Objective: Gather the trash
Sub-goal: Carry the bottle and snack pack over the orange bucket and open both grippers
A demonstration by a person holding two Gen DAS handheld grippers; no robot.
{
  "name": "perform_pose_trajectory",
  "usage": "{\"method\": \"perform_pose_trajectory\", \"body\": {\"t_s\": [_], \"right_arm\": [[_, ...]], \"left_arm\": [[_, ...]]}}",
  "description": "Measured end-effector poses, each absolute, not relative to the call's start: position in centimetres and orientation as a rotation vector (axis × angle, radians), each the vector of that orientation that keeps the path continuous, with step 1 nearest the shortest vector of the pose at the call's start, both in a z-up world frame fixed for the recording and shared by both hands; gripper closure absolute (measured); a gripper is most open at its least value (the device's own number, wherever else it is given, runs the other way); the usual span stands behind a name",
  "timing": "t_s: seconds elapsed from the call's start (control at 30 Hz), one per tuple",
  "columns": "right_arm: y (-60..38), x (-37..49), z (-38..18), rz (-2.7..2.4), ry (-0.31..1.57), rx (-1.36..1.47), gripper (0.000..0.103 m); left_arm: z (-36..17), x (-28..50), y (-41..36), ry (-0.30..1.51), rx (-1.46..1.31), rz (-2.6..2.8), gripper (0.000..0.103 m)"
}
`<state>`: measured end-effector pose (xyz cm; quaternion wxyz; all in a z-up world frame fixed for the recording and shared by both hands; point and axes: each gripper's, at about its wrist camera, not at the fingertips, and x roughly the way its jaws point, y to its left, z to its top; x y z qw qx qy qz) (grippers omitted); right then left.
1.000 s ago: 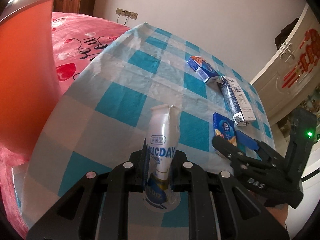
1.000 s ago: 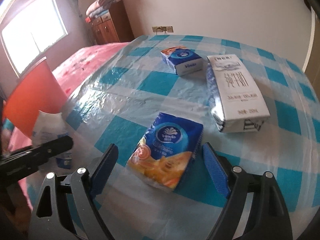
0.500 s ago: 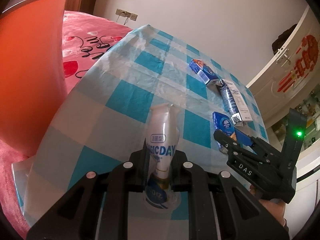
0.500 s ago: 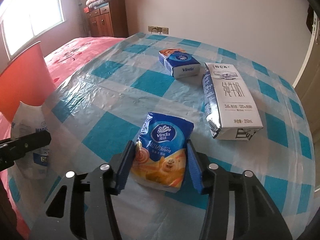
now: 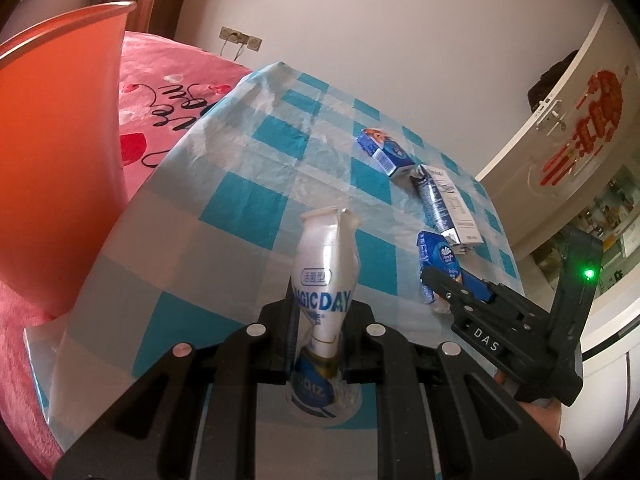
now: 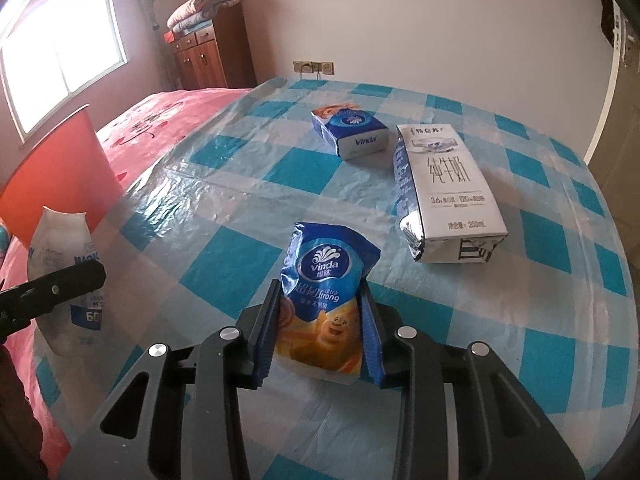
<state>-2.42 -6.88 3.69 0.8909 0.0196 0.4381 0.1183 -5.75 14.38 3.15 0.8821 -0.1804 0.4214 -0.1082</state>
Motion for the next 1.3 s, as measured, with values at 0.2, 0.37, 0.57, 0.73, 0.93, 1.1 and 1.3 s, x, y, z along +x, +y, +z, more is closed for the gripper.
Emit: {"method": "perform_pose_trajectory", "body": {"t_s": [0.2, 0.37, 0.57, 0.73, 0.93, 1.1, 1.3], "right_arm": [[-6.6, -3.2, 5.2, 0.256, 0.885, 0.046, 0.066], [-5.9, -3.7, 6.5, 0.280, 0.874, 0.054, 0.066], [-4.7, -4.1, 8.3, 0.319, 0.860, 0.061, 0.066], [-3.3, -4.1, 9.5, 0.364, 0.860, 0.066, 0.066], [-0.9, -3.9, 11.2, 0.434, 0.844, 0.052, 0.066], [1.5, -3.5, 13.1, 0.493, 0.819, 0.031, 0.066], [5.1, -2.4, 15.7, 0.573, 0.783, 0.000, 0.065]], "left_arm": [[4.0, -6.5, 14.3, 0.854, -0.373, -0.238, 0.086], [5.2, -7.2, 14.8, 0.826, -0.363, -0.237, 0.086], [7.1, -8.0, 15.8, 0.784, -0.344, -0.224, 0.086], [9.0, -8.5, 17.3, 0.740, -0.335, -0.200, 0.086], [11.5, -8.8, 19.4, 0.684, -0.308, -0.155, 0.086], [13.7, -8.9, 21.8, 0.628, -0.296, -0.097, 0.086], [16.1, -9.1, 25.4, 0.565, -0.281, -0.007, 0.086]]}}
